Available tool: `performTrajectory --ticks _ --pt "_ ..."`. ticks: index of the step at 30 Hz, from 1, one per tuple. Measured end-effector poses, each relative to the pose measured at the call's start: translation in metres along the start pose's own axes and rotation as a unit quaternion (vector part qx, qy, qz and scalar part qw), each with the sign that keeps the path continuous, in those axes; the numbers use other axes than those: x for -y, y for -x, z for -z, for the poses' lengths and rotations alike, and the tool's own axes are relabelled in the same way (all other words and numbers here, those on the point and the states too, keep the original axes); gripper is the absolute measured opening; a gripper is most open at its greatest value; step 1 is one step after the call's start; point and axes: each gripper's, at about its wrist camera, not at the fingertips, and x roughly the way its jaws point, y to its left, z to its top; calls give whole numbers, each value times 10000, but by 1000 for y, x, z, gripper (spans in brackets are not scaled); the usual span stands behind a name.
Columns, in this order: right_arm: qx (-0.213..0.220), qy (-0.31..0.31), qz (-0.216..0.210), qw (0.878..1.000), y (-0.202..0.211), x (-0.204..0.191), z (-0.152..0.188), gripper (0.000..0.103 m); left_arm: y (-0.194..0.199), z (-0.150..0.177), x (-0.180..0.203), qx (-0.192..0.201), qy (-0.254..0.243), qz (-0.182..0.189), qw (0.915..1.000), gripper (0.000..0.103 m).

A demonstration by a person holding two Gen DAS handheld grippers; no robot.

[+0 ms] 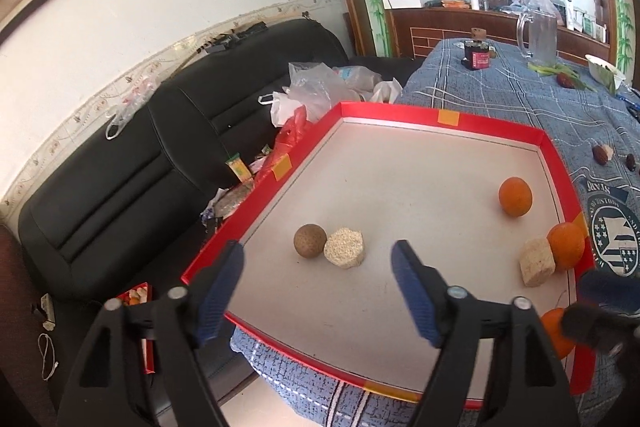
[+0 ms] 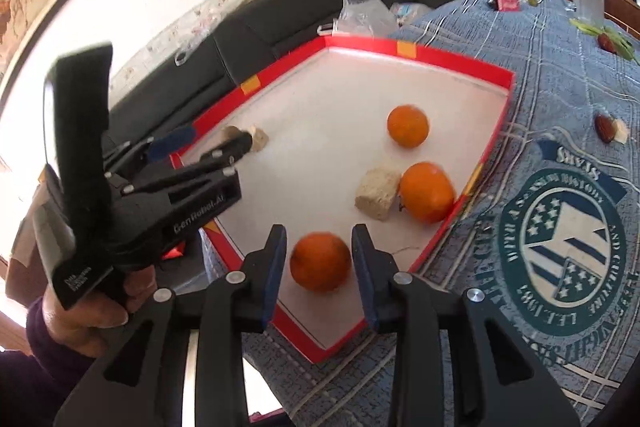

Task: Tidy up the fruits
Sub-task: 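Open both grippers to drop the orange and the brown fruit into the tray, then move the right tool back to the fruits and grasp a beige cake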

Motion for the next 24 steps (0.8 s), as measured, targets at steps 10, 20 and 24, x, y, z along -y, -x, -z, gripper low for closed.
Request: performTrajectory --ticks 10,20,24 --pt "632 -568 139 9963 47 40 0 41 16 -6 25 103 -287 -53 9995 82" --pt "1226 -1179 756 9825 110 105 3 41 34 -31 67 262 -505 435 9974 82" --pt "1328 -1428 1264 9726 141 146 11 41 41 -44 103 415 -803 729 9932 82"
